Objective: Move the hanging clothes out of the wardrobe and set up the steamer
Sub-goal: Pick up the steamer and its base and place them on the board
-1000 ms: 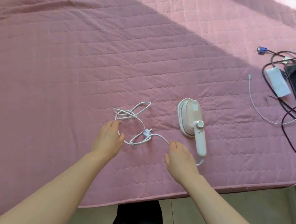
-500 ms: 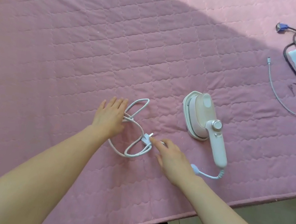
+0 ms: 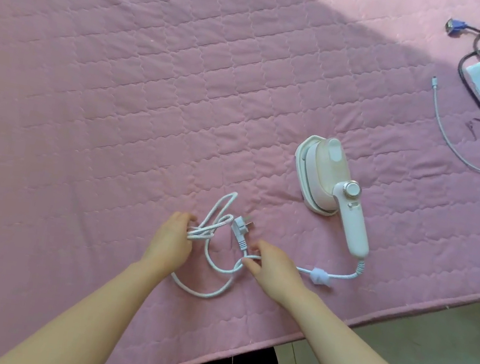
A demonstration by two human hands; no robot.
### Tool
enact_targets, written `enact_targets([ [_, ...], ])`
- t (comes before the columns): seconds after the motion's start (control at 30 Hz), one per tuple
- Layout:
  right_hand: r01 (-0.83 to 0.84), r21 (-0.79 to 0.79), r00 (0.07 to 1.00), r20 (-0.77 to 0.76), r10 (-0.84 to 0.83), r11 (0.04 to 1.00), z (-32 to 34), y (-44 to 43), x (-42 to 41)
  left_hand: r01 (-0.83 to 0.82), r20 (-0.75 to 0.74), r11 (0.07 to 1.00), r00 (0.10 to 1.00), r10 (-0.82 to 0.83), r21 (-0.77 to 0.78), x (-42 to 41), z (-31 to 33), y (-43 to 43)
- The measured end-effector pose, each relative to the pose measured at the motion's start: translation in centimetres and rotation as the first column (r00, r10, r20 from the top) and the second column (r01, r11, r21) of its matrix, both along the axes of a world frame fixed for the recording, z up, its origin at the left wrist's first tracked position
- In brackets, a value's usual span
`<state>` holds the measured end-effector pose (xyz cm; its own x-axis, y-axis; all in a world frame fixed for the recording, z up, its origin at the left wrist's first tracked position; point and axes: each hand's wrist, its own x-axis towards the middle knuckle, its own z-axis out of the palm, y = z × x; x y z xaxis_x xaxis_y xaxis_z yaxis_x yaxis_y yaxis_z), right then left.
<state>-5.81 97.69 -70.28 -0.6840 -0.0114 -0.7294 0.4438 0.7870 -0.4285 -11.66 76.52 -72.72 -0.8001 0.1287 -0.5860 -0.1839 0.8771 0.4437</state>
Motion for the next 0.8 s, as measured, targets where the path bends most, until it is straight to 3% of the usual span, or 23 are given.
enact_targets([
  [0.1,0.081,-0.003,0.996,0.041,-0.081,0.997,-0.1,0.0,-0.1,-0.373,0.185,0.923,0.917,0.352,0.091,1.4,0.6,0.5],
  [0.2,0.165,0.002,0.983,0.077,-0.164,0.986,-0.3,-0.1,-0.3,-0.733,0.413,0.67,0.649,0.64,0.114,2.7,1.4,1.2],
  [0.3,0.217,0.006,0.972,0.089,-0.217,0.976,-0.3,-0.4,-0.5,-0.916,0.612,0.398,0.345,0.712,0.053,3.7,1.6,1.7],
  [0.37,0.248,-0.016,0.966,0.084,-0.246,0.969,-0.2,-0.5,-0.5,-0.956,0.705,0.292,0.218,0.674,0.017,3.8,1.6,2.1],
  [0.57,0.378,-0.165,0.926,0.078,-0.37,0.911,0.1,0.2,-0.8,-0.98,0.669,0.194,0.119,0.733,-0.039,4.1,1.2,4.9],
  [0.67,0.494,-0.301,0.869,0.146,-0.472,0.816,0.8,0.6,-1.0,-0.993,0.662,0.114,0.086,0.744,0.0,4.1,1.2,6.2],
  [0.8,0.588,-0.407,0.808,0.244,-0.537,0.699,2.0,1.3,-1.2,-0.999,0.76,0.042,0.052,0.648,0.032,3.6,1.8,7.0],
])
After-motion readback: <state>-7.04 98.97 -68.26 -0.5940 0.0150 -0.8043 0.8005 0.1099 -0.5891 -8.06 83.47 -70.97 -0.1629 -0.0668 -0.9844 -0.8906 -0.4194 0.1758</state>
